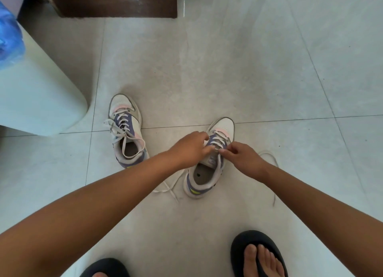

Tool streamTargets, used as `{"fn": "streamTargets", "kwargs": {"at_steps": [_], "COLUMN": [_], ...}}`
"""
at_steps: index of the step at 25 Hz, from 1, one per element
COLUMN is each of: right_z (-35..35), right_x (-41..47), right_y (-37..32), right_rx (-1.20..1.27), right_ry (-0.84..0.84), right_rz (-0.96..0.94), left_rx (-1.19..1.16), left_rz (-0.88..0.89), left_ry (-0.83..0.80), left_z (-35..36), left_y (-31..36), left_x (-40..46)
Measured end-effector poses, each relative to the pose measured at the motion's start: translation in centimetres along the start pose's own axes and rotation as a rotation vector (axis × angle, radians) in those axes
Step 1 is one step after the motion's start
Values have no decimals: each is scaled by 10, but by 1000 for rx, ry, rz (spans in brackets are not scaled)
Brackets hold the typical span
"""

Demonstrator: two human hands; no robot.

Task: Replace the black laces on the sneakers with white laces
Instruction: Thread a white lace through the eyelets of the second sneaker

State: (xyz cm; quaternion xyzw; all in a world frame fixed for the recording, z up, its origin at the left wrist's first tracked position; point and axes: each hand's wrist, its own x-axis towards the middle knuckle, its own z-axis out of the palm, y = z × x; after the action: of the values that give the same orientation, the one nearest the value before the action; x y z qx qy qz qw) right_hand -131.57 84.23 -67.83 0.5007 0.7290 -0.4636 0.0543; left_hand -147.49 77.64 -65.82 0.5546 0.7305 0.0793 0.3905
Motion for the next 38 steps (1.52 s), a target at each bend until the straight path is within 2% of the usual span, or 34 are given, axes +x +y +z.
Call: {"fn": "streamTargets", "kwargs": {"at_steps": [4, 5, 8, 10, 11, 12, 14, 17, 18, 20, 24, 27, 29, 31, 34, 36, 38], "right_z": [3, 4, -2, -4, -4, -3, 3, 1, 0, -2, -10, -13, -12, -9, 2, 2, -7], "right_x": [0, -1, 7, 9, 7, 3, -7, -11, -7, 0, 9, 15, 17, 15, 9, 12, 18], "right_y": [7, 9, 27, 37, 39, 38, 28, -3, -8, -15, -17, -13, -12, -18, -37, -44, -41], "right_rx": [26, -61, -635, -858, -901, -911, -787, -109, 11, 75, 75, -44, -144, -281, -436, -474, -368], "right_ry": [40, 122, 475, 543, 518, 466, 335, 22, -39, -143, -331, -354, -262, -125, -60, 0, 60], "right_rz": [-117, -208, -706, -873, -902, -886, -694, -89, 14, 86, 123, 127, 31, -204, -488, -509, -364], "left_rx": [-56, -82, -226, -309, -362, -430, -572, -744, -772, -774, -784, -804, -820, -804, -788, -772, -722], "left_rz": [-99, -110, -193, -243, -265, -286, -303, -299, -309, -326, -343, -338, -310, -263, -204, -166, -146], "left_ry": [126, 131, 13, -79, -112, -132, -116, -10, 13, 32, -5, -55, -73, -80, -72, -45, -9], "left_z": [12, 13, 18, 18, 18, 17, 12, 3, 0, -5, -7, -11, -19, -28, -39, -49, -60], "left_y": [6, 6, 2, -5, -8, -10, -12, -14, -15, -17, -22, -28, -30, -30, -26, -28, -38], "left_x": [1, -3, -12, -12, -13, -13, -15, -15, -13, -9, -7, -13, -19, -25, -34, -40, -49]}}
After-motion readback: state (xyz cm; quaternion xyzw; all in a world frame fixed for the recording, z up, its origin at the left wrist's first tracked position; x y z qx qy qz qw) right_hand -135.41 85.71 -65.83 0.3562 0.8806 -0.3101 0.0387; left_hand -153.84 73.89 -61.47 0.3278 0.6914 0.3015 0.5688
